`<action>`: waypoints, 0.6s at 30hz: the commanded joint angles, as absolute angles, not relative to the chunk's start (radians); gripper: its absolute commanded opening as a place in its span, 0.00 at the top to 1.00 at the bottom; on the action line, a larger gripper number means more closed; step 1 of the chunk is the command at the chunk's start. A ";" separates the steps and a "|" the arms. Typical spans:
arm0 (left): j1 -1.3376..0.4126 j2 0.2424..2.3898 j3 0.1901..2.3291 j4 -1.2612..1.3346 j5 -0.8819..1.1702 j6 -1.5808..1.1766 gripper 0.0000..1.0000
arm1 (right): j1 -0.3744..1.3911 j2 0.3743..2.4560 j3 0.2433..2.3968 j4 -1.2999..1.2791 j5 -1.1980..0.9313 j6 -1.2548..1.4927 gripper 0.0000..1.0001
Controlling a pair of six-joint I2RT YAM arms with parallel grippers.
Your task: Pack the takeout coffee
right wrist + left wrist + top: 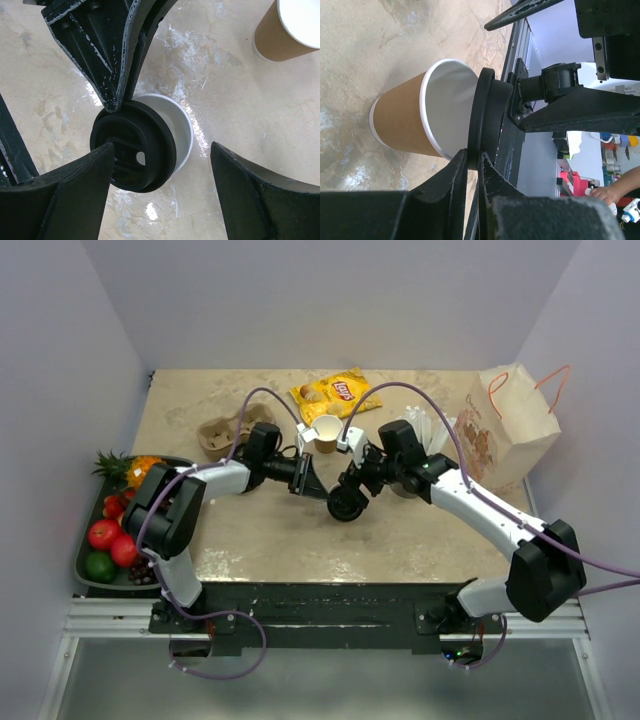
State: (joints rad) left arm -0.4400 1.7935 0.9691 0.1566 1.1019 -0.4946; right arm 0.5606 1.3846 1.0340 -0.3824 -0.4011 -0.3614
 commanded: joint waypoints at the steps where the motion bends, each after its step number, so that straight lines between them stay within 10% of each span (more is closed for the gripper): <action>1: -0.428 1.799 1.000 0.201 1.138 -0.532 0.99 | 0.565 1.390 1.075 -0.380 -0.393 -0.385 0.20; 18: -0.385 1.874 0.986 0.511 1.273 -0.879 1.00 | 0.565 1.463 1.189 -0.430 -0.446 -0.370 0.20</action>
State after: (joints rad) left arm -0.4095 1.8561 0.9794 0.3649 1.2224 -0.7437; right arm 0.5621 1.4494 1.1339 -0.4267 -0.4160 -0.3790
